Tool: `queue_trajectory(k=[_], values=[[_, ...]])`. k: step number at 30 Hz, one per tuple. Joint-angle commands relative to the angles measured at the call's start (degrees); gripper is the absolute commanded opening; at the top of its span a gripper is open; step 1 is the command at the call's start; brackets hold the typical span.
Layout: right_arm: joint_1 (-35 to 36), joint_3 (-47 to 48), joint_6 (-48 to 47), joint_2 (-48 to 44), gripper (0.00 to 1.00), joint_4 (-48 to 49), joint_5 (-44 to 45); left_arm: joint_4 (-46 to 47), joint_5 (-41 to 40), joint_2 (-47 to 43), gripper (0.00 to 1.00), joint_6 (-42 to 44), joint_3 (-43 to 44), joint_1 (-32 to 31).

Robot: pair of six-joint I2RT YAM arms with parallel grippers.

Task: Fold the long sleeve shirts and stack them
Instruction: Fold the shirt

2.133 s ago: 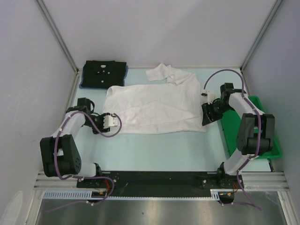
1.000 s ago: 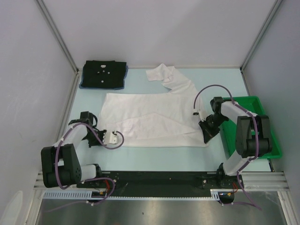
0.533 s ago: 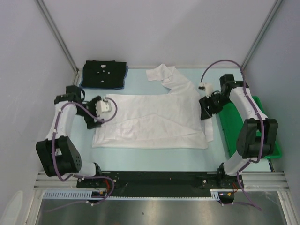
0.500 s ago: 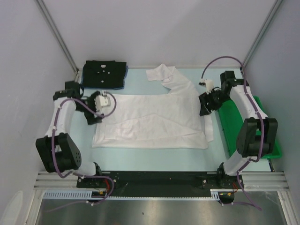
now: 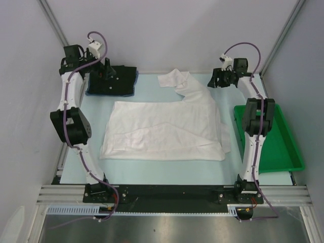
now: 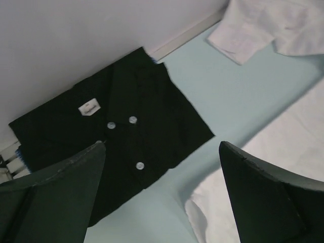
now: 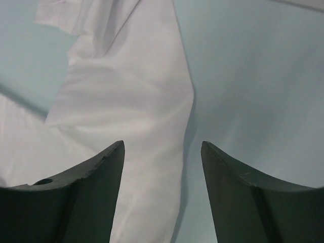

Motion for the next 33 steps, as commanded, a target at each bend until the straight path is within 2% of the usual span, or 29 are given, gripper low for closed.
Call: queue_trajectory(k=[1, 4, 6, 10, 13, 15, 20, 23, 27, 33], values=[[1.5, 11.7, 8.3, 9.0, 0.65, 7.7, 2.4, -7.6, -8.6, 7.6, 1.0, 1.4, 11.4, -1.9], [1.5, 15.2, 8.6, 13.0, 0.63, 8.1, 3.7, -9.9, -12.9, 8.7, 0.99, 9.4, 8.9, -3.7], [1.5, 15.0, 8.6, 13.9, 0.61, 8.6, 3.8, -10.8, -14.1, 9.0, 0.95, 13.5, 5.7, -4.8], [3.4, 14.3, 8.0, 14.9, 0.58, 7.2, 3.7, -11.4, -16.9, 10.4, 0.76, 21.3, 2.7, -5.5], [4.1, 12.2, 6.5, 14.4, 0.57, 6.6, 4.2, -13.4, -17.7, 12.6, 0.72, 25.2, 3.5, -5.6], [4.3, 11.2, 5.9, 14.0, 0.51, 7.3, 4.6, -14.4, -19.0, 13.8, 0.71, 28.1, 3.2, -6.0], [4.5, 14.2, 4.4, 15.2, 0.48, 2.8, 5.4, -15.7, -20.9, 15.6, 0.7, 31.5, 3.5, -7.0], [4.1, 14.7, 2.4, 15.3, 0.52, -0.9, 6.3, -15.9, -21.3, 16.0, 0.7, 32.7, 3.4, -7.2], [3.3, 7.8, 2.3, 10.7, 0.56, 2.5, 5.3, -16.5, -21.1, 16.0, 0.68, 35.5, 3.0, -7.2], [2.7, 7.3, 1.4, 6.7, 0.57, 3.8, 4.1, -20.4, -19.2, 16.1, 0.61, 38.4, 3.2, -7.8]])
